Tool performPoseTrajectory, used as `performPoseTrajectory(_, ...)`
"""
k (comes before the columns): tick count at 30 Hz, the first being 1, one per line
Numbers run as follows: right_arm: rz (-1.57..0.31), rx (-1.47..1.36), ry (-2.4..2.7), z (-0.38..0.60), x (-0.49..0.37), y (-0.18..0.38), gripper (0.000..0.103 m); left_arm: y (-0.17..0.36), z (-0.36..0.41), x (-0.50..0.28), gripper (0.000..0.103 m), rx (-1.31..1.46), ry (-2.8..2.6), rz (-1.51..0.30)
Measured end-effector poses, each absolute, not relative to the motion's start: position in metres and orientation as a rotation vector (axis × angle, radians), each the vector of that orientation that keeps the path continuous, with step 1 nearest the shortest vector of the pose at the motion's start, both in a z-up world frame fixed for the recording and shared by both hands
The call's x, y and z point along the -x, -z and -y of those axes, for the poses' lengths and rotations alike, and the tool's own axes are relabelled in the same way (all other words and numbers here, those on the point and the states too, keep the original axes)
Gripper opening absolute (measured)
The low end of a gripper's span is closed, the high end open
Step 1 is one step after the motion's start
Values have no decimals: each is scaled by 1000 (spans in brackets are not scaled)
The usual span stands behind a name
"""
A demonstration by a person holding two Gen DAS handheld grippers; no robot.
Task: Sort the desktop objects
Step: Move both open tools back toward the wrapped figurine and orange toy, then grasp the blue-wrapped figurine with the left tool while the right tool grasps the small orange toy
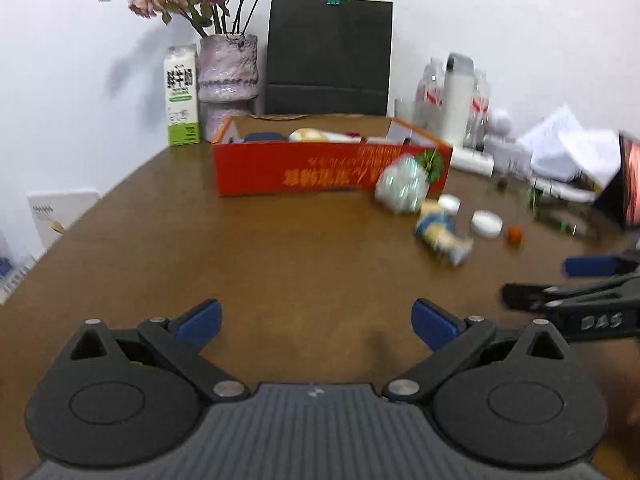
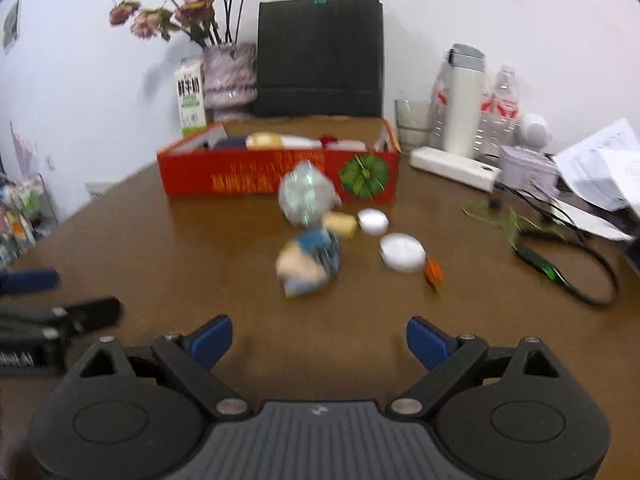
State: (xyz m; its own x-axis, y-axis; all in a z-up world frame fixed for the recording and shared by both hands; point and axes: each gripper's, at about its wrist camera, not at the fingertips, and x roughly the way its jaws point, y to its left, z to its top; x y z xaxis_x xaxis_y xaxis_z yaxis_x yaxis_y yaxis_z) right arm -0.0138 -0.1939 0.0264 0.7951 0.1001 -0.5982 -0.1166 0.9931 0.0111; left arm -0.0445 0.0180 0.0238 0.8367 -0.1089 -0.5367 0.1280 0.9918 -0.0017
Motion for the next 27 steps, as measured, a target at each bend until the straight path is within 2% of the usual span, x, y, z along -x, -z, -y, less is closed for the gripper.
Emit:
performPoseTrajectory(5,-620,37,-93,199,53,-19,94,-15,-26,71,103,29,130,-584)
performPoseTrajectory(10,-603,12,-100,202,73,-13,94,-9,-21,78,103,-26,105,-583)
performPoseTrajectory(20,-557,14,-109,207,70,-17,93,-13,-6,60,103,24,174,-613)
performPoseTrajectory(21,-560,8,-99,214,62,-18,90,-16,0,52,103,31,197,-612)
performPoseTrajectory(24,-597,12,-62,235,27,-23,69,-26,27,22,103,12,265,-578)
performPoseTrajectory(27,-612,-31,-61,258,-17,-28,68,-31,56,-17,102,-2,298,-528)
